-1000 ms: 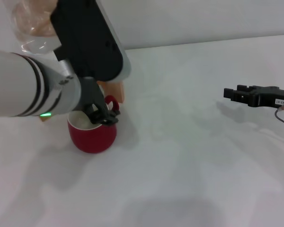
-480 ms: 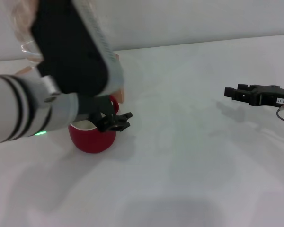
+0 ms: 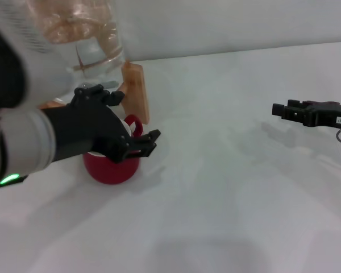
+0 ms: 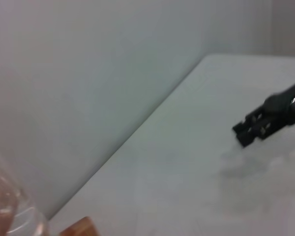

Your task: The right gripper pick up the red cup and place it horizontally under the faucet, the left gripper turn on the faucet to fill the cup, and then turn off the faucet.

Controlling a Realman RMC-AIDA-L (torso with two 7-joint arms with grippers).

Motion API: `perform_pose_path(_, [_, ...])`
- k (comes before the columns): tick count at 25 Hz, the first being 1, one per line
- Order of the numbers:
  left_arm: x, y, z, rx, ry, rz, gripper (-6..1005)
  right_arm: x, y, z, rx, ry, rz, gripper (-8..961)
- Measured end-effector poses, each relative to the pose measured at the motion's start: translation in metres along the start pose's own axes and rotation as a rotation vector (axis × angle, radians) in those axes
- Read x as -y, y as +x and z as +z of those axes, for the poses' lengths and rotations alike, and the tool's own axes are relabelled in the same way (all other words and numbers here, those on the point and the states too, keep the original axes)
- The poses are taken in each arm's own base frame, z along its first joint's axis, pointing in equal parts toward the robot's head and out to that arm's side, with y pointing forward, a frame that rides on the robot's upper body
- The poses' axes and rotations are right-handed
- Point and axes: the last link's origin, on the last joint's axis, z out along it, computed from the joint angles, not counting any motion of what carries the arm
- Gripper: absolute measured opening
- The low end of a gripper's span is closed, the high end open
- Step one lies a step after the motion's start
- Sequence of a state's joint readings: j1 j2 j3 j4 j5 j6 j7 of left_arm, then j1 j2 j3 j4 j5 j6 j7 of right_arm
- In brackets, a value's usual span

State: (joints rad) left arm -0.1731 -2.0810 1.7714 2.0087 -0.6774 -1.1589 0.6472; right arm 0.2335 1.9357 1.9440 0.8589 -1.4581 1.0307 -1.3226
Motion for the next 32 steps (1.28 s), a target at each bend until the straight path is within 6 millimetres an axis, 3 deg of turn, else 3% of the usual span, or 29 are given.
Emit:
perform_pose_path(10, [0.012, -0.024, -0.047, -0.222, -0.119, -0.288, 880, -0.004, -0.005, -0.001, 0.013, -0.035, -0.032, 546])
perform_pose_path(19, [0.04, -0.077, -0.065, -0.351, -0.089, -0.577, 879, -0.011, -0.008, -0.005, 0.031, -0.096, -0.072, 546])
perform_pose_path(21, [0.05, -0.11, -0.069, -0.412, -0.071, -0.674, 879, -0.013, -0.009, -0.006, 0.037, -0.114, -0.083, 546])
perform_pose_path(26, [0.056, -0.151, -0.076, -0.52, -0.036, -0.75, 878, -0.021, -0.007, -0.007, 0.042, -0.162, -0.132, 546])
perform_pose_path(32, [0.067, -0.204, -0.073, -0.524, 0.084, -0.85, 877, -0.034, -0.002, -0.005, 0.054, -0.235, -0.253, 546])
